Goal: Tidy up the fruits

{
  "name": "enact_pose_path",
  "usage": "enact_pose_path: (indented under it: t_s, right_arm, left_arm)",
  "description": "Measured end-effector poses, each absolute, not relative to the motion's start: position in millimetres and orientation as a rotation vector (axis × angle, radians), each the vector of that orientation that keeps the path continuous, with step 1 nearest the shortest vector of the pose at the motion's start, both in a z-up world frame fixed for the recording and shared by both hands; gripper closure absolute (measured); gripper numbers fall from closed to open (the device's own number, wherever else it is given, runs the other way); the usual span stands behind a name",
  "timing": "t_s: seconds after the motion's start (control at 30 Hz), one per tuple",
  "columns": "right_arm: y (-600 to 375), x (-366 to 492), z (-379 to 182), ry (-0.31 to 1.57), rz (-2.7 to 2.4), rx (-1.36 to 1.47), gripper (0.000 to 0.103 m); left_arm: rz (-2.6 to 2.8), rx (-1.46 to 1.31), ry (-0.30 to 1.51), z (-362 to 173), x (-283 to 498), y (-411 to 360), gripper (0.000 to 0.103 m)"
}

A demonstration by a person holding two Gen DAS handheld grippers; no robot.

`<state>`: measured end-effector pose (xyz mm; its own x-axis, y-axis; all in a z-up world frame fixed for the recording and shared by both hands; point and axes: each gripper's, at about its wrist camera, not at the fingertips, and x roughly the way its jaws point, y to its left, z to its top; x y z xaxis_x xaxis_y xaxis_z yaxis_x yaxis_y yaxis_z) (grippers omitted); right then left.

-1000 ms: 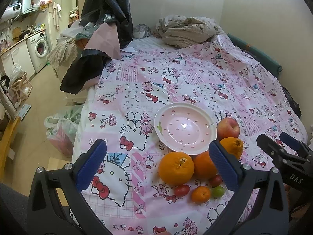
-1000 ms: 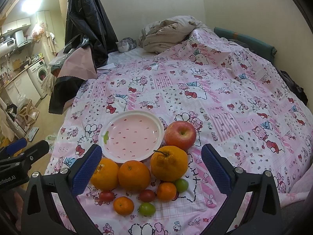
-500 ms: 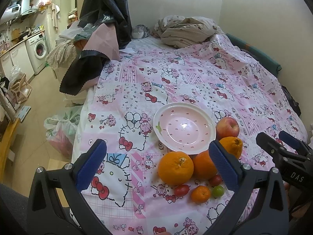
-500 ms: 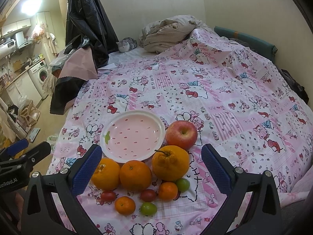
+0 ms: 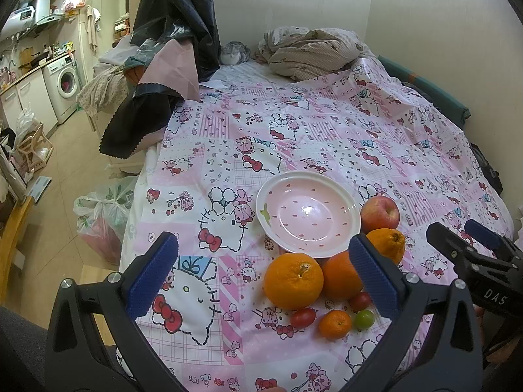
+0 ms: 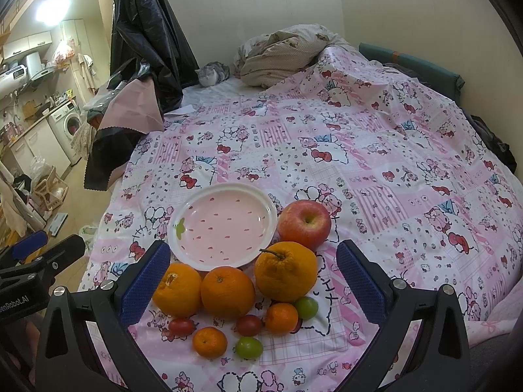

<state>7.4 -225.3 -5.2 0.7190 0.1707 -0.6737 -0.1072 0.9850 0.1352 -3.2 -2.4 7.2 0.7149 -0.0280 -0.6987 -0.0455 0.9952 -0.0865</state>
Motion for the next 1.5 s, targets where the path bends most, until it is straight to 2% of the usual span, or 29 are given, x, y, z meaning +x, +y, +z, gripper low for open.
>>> enact_pose_path:
  t_s: [1.2, 1.5]
  right_arm:
    - [-231.1, 9.4, -6.8, 0.77, 0.148, 0.111, 0.0]
    - [-260.2, 28.5, -8.0, 0.886, 0.108, 0.186, 0.0]
  left_arm:
    - [0.006, -0.081, 0.777, -0.9, -4.7, -3.9, 0.0]
    - [0.034, -0.126, 0.97, -20.8, 17.2, 13.4, 0.0]
